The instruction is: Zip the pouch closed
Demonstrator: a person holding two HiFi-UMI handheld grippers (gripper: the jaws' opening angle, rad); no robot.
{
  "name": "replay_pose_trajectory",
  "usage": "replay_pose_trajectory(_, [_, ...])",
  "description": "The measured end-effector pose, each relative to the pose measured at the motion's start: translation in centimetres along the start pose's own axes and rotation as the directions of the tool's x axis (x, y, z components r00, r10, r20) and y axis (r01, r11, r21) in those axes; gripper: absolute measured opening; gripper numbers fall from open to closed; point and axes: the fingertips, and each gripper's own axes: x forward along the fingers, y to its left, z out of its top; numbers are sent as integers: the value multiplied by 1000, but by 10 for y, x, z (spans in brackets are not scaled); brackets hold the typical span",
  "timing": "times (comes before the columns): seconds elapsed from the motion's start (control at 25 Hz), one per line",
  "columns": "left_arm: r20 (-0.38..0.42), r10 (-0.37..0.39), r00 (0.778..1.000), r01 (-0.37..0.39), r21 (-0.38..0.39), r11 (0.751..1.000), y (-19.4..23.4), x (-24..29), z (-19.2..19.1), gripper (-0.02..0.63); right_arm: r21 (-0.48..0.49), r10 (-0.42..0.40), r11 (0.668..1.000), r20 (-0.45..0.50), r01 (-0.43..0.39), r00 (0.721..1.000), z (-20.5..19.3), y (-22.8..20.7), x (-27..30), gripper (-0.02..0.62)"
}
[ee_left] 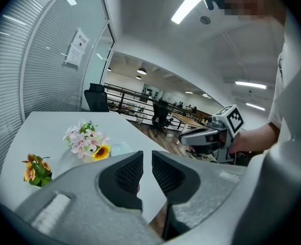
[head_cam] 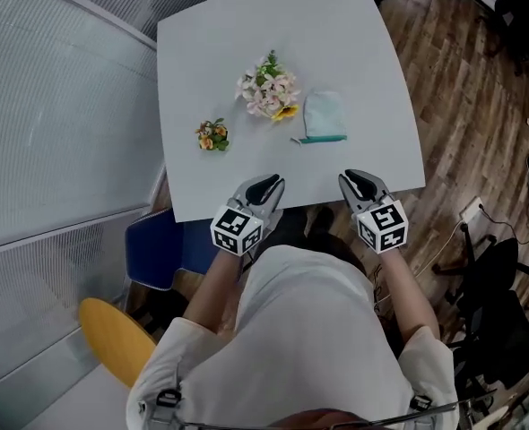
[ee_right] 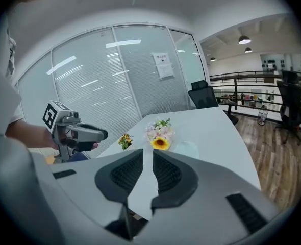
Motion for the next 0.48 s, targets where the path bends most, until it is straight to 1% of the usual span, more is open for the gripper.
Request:
replay_pose_trajectory(0.12, [-28, -29, 999, 30, 45, 999, 18, 15, -10, 58, 5, -18, 1000, -30, 18, 999, -7, -4, 17, 61])
replay_pose_trajectory(0.32, [-76, -94, 993, 99, 56, 994, 51, 43, -21, 58, 17, -30, 999, -75, 32, 997, -17, -7, 53, 61])
replay_pose_trajectory(0.48, [-135, -140, 981, 152, 83, 985, 76, 73, -38, 58, 27, -37, 999, -108, 40, 994, -28, -13, 88, 61])
